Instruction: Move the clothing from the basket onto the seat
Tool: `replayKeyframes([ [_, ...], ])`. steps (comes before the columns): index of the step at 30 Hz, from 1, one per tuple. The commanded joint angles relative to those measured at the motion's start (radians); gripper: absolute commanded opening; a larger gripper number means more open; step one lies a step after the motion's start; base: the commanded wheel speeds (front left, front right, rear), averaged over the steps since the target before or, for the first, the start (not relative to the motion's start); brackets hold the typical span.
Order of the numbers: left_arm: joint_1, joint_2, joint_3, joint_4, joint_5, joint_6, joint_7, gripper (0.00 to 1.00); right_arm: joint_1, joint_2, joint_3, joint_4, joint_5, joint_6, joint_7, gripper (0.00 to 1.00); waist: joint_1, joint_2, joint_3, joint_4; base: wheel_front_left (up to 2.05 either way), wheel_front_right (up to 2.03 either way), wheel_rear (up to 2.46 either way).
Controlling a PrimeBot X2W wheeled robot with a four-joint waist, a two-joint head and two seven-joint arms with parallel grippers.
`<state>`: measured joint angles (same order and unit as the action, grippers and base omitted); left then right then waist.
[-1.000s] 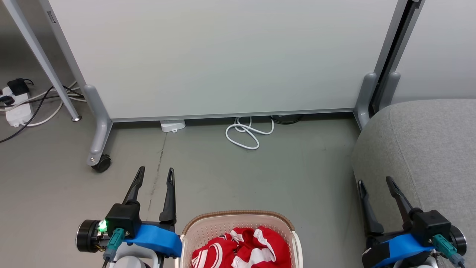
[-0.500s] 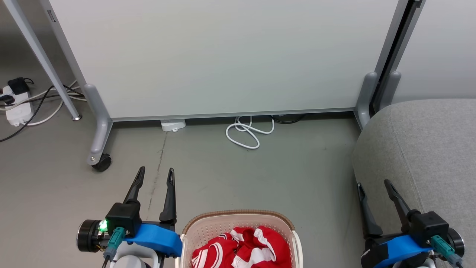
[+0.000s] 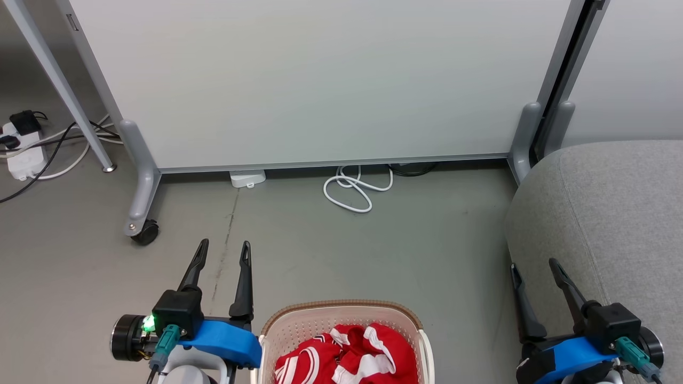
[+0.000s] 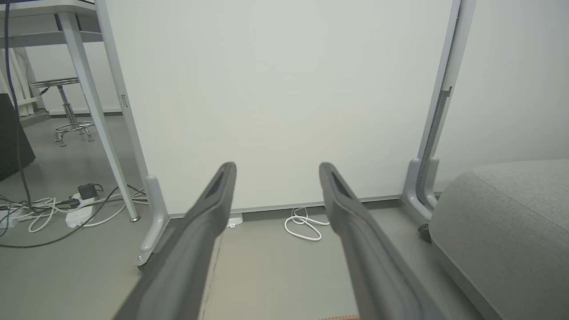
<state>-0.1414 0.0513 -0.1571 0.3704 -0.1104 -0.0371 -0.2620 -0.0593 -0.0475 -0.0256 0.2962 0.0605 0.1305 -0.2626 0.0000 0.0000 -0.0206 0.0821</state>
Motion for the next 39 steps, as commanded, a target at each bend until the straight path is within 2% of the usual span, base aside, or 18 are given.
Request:
replayKeyframes([
  [1, -0.012, -0.001, 0.002, 0.003, 0.001, -0.005, -0.005, 1.0, -0.007, -0.005, 0.001, 0.001, 0.005, 0.0, -0.003, 1.0, 0.0, 0.0, 0.001, -0.002, 0.0, 0.0, 0.0],
  [11, -0.036, -0.001, -0.027, 0.057, 0.017, -0.024, -0.004, 1.0, -0.019, -0.005, 0.009, -0.009, 0.0, 0.0, -0.003, 1.0, 0.0, 0.0, 0.024, -0.026, 0.0, 0.0, 0.0],
  [22, -0.146, -0.001, -0.096, 0.167, 0.021, -0.052, -0.004, 1.0, -0.06, -0.005, 0.01, -0.04, -0.003, 0.0, -0.003, 1.0, 0.0, 0.0, 0.132, -0.06, 0.0, 0.0, 0.0],
  [33, -0.316, 0.001, -0.204, 0.358, 0.052, -0.072, -0.004, 1.0, -0.158, -0.005, 0.039, -0.078, 0.006, 0.0, -0.003, 1.0, 0.0, 0.0, 0.314, -0.118, 0.0, 0.0, 0.0],
  [39, -0.424, 0.028, -0.256, 0.486, 0.088, -0.084, -0.004, 1.0, -0.217, -0.005, 0.056, -0.095, 0.006, 0.0, -0.003, 1.0, 0.0, 0.0, 0.413, -0.152, 0.0, 0.0, 0.0],
])
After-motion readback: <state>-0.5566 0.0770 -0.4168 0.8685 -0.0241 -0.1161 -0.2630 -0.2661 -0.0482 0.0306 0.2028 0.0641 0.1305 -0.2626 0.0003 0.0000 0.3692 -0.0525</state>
